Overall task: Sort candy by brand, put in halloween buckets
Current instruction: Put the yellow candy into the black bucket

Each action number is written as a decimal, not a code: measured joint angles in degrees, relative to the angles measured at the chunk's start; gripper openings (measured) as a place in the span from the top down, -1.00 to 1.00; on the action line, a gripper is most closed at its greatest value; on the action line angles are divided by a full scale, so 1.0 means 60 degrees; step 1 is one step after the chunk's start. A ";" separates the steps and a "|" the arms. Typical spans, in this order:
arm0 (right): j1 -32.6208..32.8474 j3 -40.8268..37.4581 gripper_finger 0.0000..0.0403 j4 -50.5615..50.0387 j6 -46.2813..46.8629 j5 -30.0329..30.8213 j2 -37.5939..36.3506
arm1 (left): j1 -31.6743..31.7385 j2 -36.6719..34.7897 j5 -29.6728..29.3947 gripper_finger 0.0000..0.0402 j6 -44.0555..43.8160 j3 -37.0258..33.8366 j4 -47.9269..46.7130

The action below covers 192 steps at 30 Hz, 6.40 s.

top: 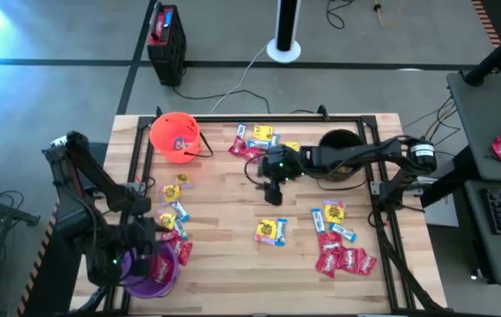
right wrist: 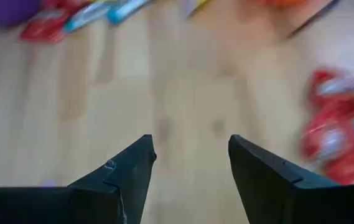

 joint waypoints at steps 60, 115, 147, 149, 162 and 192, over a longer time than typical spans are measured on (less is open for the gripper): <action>0.2611 -0.0710 0.00 0.0202 0.1718 0.1192 0.2080 | 0.6132 -0.3632 0.1905 0.63 0.8689 -0.5566 0.7245; -0.2054 -0.0739 0.96 0.0019 -0.2464 0.7369 -0.1899 | 1.2856 -0.3232 0.7576 0.71 1.2665 -0.5047 0.9929; -0.2033 0.0051 0.95 -1.0201 0.7001 0.7461 -0.3661 | 1.4150 -0.0716 0.6179 0.81 1.2864 -0.3432 0.9869; -0.2030 0.0051 0.95 -1.0312 0.7114 0.7458 -0.3661 | 1.4150 -0.0804 0.6179 0.81 1.2799 -0.3383 0.9843; -0.2037 0.0047 0.95 -1.0533 0.7828 0.6861 -0.3661 | 1.4150 -0.0969 0.6175 0.81 1.2394 -0.3351 0.9354; -0.2055 -0.0106 0.93 -1.1506 0.8071 0.7140 -0.3337 | 1.4139 -0.1013 0.6175 0.81 1.1906 -0.3366 0.8695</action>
